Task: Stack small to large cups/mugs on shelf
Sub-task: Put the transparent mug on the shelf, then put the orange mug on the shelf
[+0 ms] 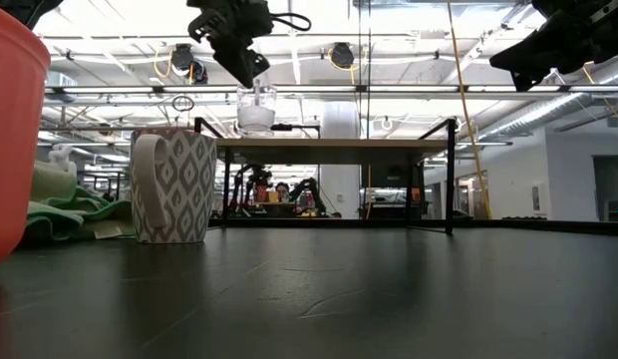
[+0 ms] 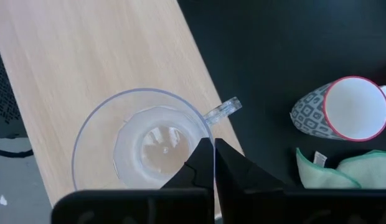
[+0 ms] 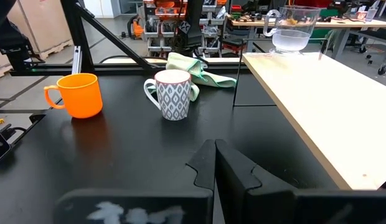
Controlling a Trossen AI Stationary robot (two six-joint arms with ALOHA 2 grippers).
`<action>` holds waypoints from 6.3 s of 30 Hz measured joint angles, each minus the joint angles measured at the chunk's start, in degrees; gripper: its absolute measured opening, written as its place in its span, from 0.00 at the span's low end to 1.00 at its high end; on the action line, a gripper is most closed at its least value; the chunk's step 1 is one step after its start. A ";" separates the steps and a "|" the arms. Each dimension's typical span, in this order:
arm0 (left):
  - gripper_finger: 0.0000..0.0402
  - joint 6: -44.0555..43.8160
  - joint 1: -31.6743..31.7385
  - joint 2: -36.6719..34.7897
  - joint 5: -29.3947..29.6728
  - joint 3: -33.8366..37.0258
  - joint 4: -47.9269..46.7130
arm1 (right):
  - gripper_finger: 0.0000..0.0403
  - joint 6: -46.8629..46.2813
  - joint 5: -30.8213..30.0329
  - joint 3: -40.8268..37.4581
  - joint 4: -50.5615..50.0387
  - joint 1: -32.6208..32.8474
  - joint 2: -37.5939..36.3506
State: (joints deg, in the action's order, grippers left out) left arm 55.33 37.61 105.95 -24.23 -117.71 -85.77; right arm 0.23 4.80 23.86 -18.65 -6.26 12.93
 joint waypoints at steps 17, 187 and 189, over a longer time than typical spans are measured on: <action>0.00 -0.39 2.12 -20.06 -4.37 22.42 17.60 | 0.00 0.39 0.00 0.00 0.39 -0.02 -0.02; 0.18 -7.53 -2.81 -16.87 7.12 28.57 18.74 | 0.00 0.37 0.02 0.00 0.39 0.00 -0.02; 0.18 -7.60 -2.81 -16.88 6.95 28.52 18.80 | 0.00 0.35 0.02 0.00 0.39 0.00 -0.02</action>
State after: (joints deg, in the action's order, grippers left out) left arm 47.74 34.81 89.07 -17.28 -89.19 -66.98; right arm 0.58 4.82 23.86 -18.26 -6.26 12.91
